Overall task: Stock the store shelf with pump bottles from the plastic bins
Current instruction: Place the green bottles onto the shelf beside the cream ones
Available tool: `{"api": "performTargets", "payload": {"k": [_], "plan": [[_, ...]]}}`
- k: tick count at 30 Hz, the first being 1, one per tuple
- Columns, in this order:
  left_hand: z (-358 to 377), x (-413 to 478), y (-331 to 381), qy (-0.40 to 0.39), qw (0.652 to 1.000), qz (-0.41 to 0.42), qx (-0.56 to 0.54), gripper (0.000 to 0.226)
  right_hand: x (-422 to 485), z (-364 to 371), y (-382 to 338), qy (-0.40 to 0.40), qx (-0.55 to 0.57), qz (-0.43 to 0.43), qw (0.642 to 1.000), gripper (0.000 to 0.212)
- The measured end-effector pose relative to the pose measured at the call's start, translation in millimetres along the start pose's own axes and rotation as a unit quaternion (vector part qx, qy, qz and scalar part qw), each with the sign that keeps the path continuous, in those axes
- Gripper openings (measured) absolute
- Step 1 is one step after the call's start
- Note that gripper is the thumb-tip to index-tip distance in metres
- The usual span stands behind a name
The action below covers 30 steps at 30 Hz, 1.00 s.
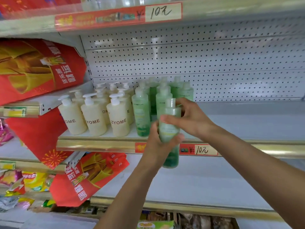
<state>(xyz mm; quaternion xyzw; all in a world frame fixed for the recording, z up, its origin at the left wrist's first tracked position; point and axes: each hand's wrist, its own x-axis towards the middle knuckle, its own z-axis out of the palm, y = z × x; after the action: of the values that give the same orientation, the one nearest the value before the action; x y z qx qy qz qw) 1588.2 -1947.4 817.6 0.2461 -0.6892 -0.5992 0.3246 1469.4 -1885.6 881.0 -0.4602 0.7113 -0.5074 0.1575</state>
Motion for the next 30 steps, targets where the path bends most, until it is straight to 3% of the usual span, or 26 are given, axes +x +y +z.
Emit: {"api": "performTargets", "payload": {"k": [4,7,10,13,19,25,30], "plan": [[-13.9,31.4,25.9,0.106,0.973,0.164,0.123,0.056,18.4,-40.4,5.8,0.063,0.013,-0.028,0.998,0.042],[-22.5,58.3,39.9,0.104,0.895,0.27,0.341,0.057,34.1,-55.8,13.9,0.059,-0.009,-0.044,0.997,0.039],[-24.6,82.6,43.7,0.067,0.794,0.283,0.533,0.066,44.6,-58.4,23.4,0.052,-0.029,-0.044,0.997,0.041],[-24.4,96.1,38.8,0.045,0.746,0.261,0.611,0.069,53.7,-57.4,36.9,0.051,-0.035,-0.041,0.997,0.042],[-21.0,103.1,33.6,0.058,0.723,0.254,0.639,0.067,65.6,-59.8,53.2,0.045,-0.041,-0.015,0.998,0.043],[-19.9,104.3,28.9,0.059,0.738,0.255,0.622,0.065,69.4,-59.3,51.0,0.034,-0.055,0.001,0.998,0.046],[-21.9,100.4,37.5,0.025,0.747,0.225,0.625,0.07,53.4,-56.2,37.6,0.05,-0.18,0.023,0.982,0.066]]}}
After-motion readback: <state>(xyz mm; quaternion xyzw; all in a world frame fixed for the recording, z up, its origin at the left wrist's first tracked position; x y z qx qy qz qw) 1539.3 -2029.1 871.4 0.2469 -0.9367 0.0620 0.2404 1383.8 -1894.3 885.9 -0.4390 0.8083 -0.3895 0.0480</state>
